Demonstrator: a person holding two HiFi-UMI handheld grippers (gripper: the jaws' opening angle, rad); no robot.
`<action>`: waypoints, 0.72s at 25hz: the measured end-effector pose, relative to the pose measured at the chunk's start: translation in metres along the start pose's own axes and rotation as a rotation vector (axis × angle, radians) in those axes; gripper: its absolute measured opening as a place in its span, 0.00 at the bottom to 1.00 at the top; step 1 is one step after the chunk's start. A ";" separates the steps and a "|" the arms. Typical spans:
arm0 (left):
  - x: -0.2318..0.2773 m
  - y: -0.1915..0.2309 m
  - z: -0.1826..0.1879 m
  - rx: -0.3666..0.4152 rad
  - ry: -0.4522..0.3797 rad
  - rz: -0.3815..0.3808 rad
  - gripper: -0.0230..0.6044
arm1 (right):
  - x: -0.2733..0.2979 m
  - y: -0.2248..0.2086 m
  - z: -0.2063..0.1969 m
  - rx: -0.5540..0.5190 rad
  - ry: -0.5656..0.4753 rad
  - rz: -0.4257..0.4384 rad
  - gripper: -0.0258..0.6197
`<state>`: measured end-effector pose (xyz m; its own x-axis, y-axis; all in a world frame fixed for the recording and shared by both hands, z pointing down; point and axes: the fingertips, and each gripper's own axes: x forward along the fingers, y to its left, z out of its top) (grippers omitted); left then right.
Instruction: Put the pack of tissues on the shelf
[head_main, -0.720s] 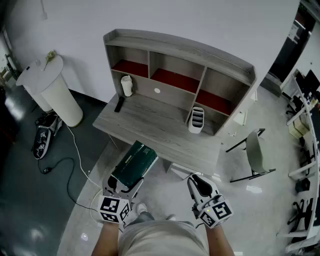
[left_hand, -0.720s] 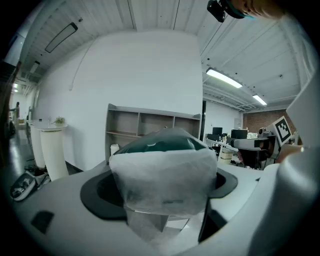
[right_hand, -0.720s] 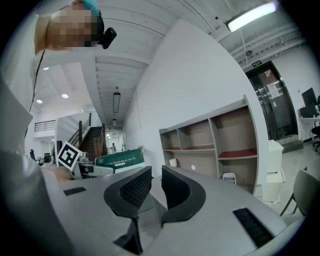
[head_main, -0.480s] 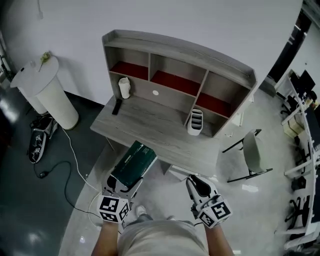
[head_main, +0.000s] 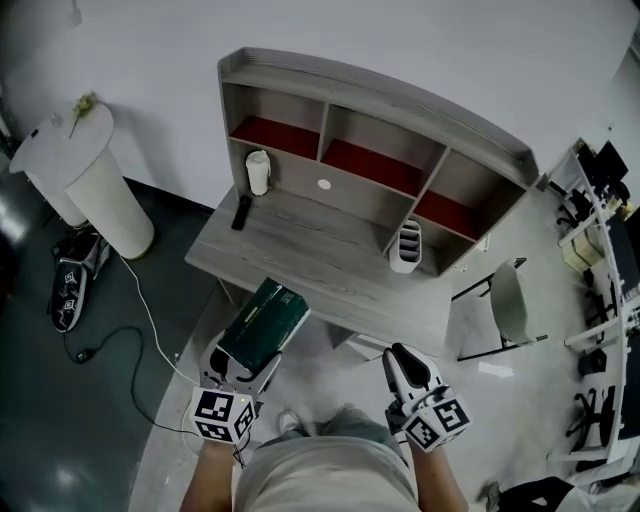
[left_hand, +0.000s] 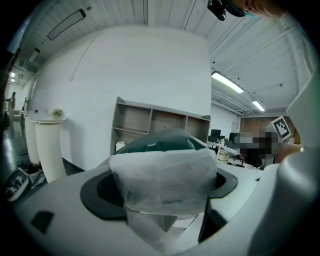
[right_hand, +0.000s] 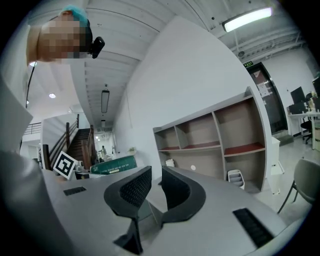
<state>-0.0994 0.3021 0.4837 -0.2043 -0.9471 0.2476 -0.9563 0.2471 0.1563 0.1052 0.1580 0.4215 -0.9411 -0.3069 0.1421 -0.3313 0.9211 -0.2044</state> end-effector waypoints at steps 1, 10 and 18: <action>0.005 0.006 0.000 -0.007 0.001 0.000 0.78 | 0.006 -0.002 -0.001 0.001 0.004 -0.003 0.17; 0.088 0.023 0.009 -0.006 0.028 -0.006 0.78 | 0.081 -0.058 0.008 0.000 0.018 0.018 0.17; 0.199 0.016 0.052 -0.016 0.014 0.015 0.78 | 0.147 -0.144 0.040 -0.036 0.049 0.084 0.17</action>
<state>-0.1665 0.1070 0.4861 -0.2160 -0.9402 0.2634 -0.9496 0.2651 0.1675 0.0115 -0.0292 0.4328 -0.9608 -0.2167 0.1729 -0.2475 0.9516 -0.1825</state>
